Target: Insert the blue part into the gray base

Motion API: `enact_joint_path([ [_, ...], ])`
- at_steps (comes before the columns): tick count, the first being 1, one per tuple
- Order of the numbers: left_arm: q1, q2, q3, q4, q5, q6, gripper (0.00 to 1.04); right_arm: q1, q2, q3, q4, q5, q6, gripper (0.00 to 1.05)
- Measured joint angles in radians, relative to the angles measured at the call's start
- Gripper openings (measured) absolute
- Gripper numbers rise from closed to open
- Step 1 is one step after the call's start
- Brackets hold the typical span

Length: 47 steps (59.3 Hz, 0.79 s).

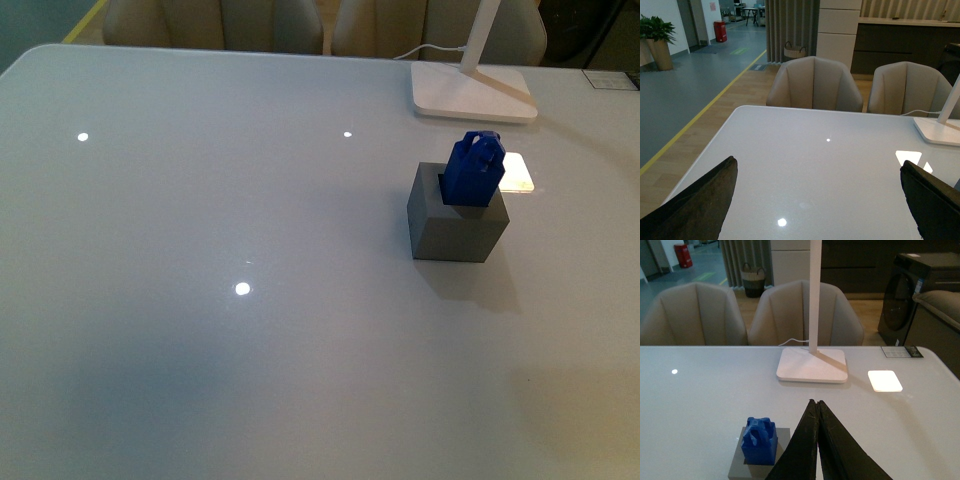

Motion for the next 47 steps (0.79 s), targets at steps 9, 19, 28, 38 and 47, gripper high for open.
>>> enact_joint_path([
  [9, 0.000, 0.000, 0.000, 0.000, 0.000, 0.000, 0.97, -0.027, -0.054, -0.098, 0.036, -0.020, 0.000, 0.02],
  [19, 0.000, 0.000, 0.000, 0.000, 0.000, 0.000, 0.97, -0.071, -0.193, -0.161, -0.035, -0.088, 0.000, 0.02],
  [28, 0.000, 0.000, 0.000, 0.000, 0.000, 0.000, 0.97, -0.111, -0.313, -0.201, -0.119, -0.102, 0.000, 0.02],
  [38, 0.000, 0.000, 0.000, 0.000, 0.000, 0.000, 0.97, -0.112, -0.446, -0.232, -0.219, -0.105, 0.000, 0.02],
  [47, 0.000, 0.000, 0.000, 0.000, 0.000, 0.000, 0.97, -0.112, -0.574, -0.251, -0.325, -0.105, 0.000, 0.02],
])
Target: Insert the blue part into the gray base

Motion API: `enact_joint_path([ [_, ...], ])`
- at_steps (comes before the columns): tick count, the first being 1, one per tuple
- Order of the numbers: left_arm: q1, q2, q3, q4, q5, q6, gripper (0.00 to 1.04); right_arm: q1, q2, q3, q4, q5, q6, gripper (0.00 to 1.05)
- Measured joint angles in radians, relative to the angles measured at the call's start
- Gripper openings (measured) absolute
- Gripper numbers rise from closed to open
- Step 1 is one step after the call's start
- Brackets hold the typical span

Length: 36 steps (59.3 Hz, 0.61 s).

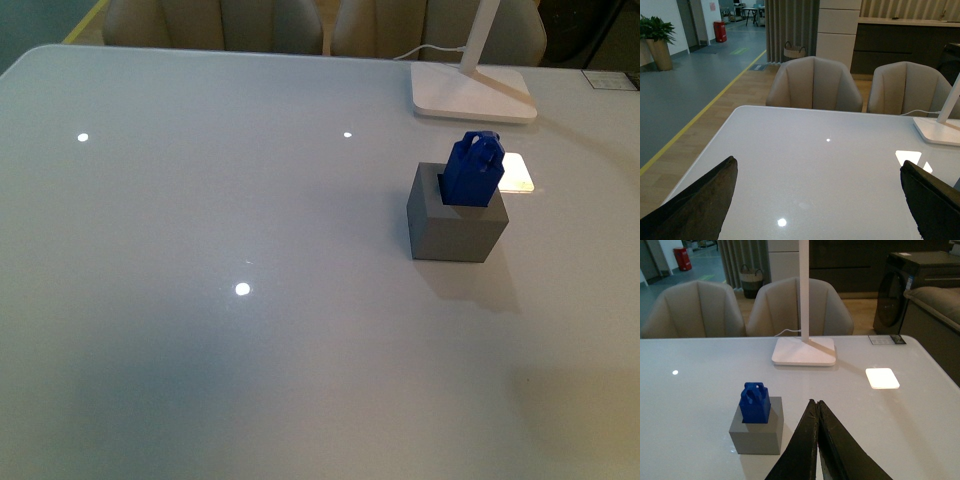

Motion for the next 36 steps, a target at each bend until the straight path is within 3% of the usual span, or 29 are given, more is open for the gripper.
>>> enact_joint_path([
  [36, 0.000, 0.000, 0.000, 0.000, 0.000, 0.000, 0.97, 0.000, -0.399, -0.002, -0.367, 0.000, 0.000, 0.02],
])
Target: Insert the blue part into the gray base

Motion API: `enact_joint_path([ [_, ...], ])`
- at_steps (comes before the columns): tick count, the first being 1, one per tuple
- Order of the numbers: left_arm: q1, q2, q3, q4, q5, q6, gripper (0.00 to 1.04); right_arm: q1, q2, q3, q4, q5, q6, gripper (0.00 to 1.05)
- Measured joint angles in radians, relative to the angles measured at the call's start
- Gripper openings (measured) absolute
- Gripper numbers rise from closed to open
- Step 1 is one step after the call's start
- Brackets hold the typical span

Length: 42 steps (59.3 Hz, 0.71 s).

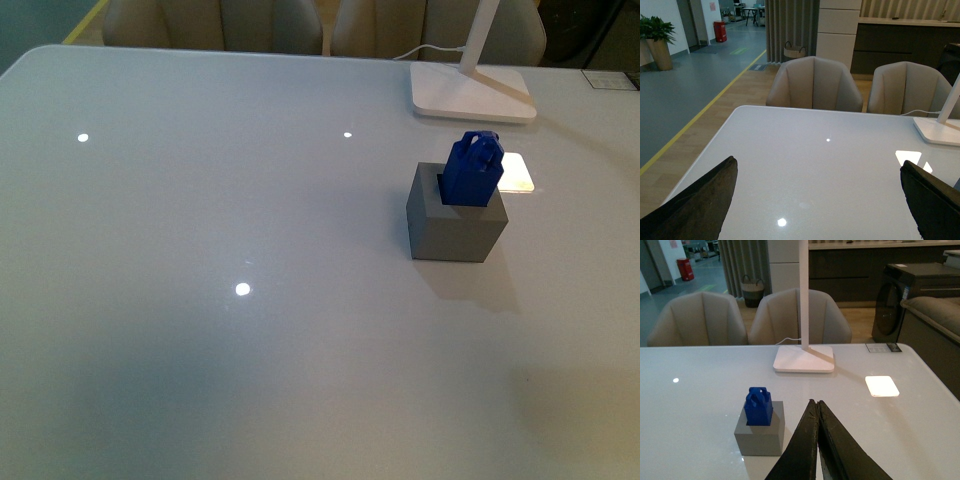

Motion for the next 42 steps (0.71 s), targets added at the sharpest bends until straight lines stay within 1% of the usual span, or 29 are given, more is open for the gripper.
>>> enact_joint_path([
  [14, 0.000, 0.000, 0.000, 0.000, 0.000, 0.000, 0.97, 0.000, -0.106, 0.000, -0.103, 0.000, 0.000, 0.02],
  [34, 0.000, 0.000, 0.000, 0.000, 0.000, 0.000, 0.97, 0.000, -0.201, 0.000, -0.200, 0.000, 0.000, 0.02],
  [37, 0.000, 0.000, 0.000, 0.000, 0.000, 0.000, 0.97, 0.000, -0.251, 0.000, -0.266, 0.000, 0.000, 0.02],
  [39, 0.000, 0.000, 0.000, 0.000, 0.000, 0.000, 0.97, 0.000, -0.308, 0.000, -0.341, -0.001, 0.000, 0.02],
  [42, 0.000, 0.000, 0.000, 0.000, 0.000, 0.000, 0.97, 0.000, -0.360, 0.000, -0.369, -0.001, 0.000, 0.02],
])
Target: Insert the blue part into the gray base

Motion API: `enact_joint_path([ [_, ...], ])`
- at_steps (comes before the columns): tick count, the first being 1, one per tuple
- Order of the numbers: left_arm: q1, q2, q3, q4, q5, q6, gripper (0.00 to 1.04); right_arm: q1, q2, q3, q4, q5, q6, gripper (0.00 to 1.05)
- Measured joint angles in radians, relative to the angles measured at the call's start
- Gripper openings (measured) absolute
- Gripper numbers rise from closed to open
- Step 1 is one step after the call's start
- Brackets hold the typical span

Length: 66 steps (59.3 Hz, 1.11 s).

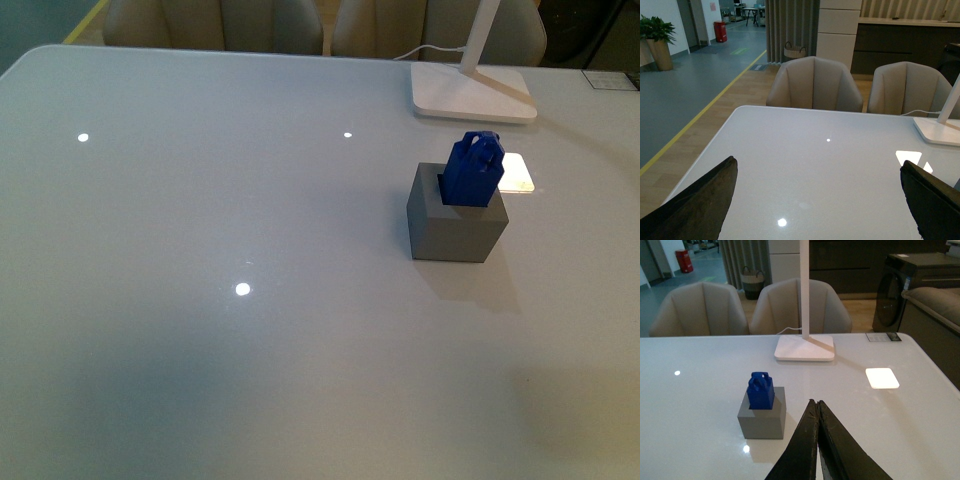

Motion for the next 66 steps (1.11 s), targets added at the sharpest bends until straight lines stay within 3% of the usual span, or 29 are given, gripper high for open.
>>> enact_joint_path([
  [12, 0.000, 0.000, 0.000, 0.000, 0.000, 0.000, 0.97, 0.000, -0.011, 0.000, -0.008, 0.001, 0.000, 0.02],
  [15, 0.000, 0.000, 0.000, 0.000, 0.000, 0.000, 0.97, 0.000, -0.012, 0.000, -0.008, 0.000, -0.002, 0.07],
  [46, 0.000, 0.000, 0.000, 0.000, 0.000, 0.000, 0.97, 0.000, -0.013, 0.000, -0.008, 0.001, -0.001, 0.97],
  [66, 0.000, 0.000, 0.000, 0.000, 0.000, 0.000, 0.97, 0.000, -0.013, 0.000, -0.008, 0.001, -0.002, 0.96],
])
